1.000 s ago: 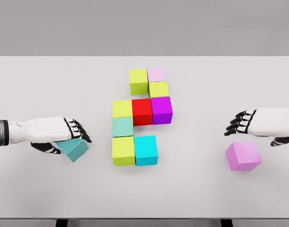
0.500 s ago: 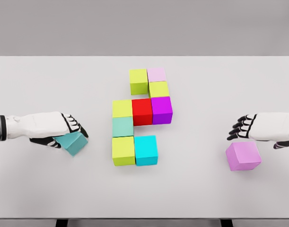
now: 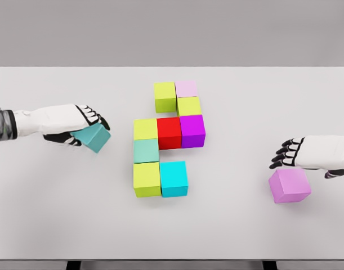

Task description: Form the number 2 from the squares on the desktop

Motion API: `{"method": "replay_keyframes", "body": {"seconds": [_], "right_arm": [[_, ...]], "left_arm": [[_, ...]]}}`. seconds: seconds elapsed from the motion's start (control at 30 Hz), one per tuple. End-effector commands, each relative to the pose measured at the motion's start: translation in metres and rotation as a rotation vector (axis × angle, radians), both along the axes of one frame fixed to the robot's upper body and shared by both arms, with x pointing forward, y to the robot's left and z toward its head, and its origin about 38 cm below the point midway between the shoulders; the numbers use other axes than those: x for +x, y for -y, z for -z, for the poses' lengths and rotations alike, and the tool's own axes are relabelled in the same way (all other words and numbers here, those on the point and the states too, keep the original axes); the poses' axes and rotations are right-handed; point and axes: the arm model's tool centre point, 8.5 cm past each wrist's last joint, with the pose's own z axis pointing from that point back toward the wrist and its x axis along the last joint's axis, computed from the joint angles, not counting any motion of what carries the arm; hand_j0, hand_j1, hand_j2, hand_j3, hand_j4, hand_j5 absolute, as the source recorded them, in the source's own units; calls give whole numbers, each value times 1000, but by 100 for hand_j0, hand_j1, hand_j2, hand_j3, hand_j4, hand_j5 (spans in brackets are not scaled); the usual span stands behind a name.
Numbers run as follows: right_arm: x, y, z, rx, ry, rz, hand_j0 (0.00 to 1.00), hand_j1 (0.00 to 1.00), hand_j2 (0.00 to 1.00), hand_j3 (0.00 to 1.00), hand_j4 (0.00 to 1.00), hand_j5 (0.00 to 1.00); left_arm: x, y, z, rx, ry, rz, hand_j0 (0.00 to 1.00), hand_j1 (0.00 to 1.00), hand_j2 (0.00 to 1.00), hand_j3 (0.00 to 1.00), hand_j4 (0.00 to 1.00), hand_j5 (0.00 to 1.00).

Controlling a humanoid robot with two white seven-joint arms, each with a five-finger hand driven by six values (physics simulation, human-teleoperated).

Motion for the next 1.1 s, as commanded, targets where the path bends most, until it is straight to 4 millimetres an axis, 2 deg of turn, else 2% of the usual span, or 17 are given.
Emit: {"method": "replay_keyframes", "body": {"seconds": [0.0,0.13,0.27,0.47,0.6,0.73,0.83,0.93,1.03,1.07], "right_arm": [[0,-1,0,5,-2,1,100,100,100,100,100,100],[1,-3,0,12,2,-3,100,100,100,100,100,100],[1,-8,4,21,-4,-11,100,100,100,100,100,100],[1,-10,6,23,-10,-17,100,100,100,100,100,100],[1,-10,5,22,-8,-18,100,100,100,100,100,100],[-2,-14,15,24,-36,-29,100,100,100,100,100,100],[-3,-15,17,25,-41,-31,100,100,100,100,100,100],[-5,-15,23,12,-54,-37,100,100,100,100,100,100],[-5,-16,24,2,-50,-42,100,100,100,100,100,100],[-5,-17,26,0,-52,-44,100,100,100,100,100,100]], "left_arm": [[9,5,8,-24,-15,-20,34,34,34,34,34,34],[15,22,5,-52,1,3,34,34,34,34,34,34],[33,22,8,-46,7,-151,35,35,35,35,35,35],[62,31,4,-65,22,-203,35,35,35,35,35,35],[80,40,10,-87,7,-237,35,35,35,35,35,35],[98,51,12,-102,-1,-270,35,35,35,35,35,35],[106,58,22,-142,-48,-305,37,37,37,37,37,37],[113,50,23,-258,-123,-430,37,37,37,37,37,37],[117,56,18,-254,-118,-446,36,36,36,36,36,36],[121,64,17,-244,-124,-488,36,36,36,36,36,36]]}}
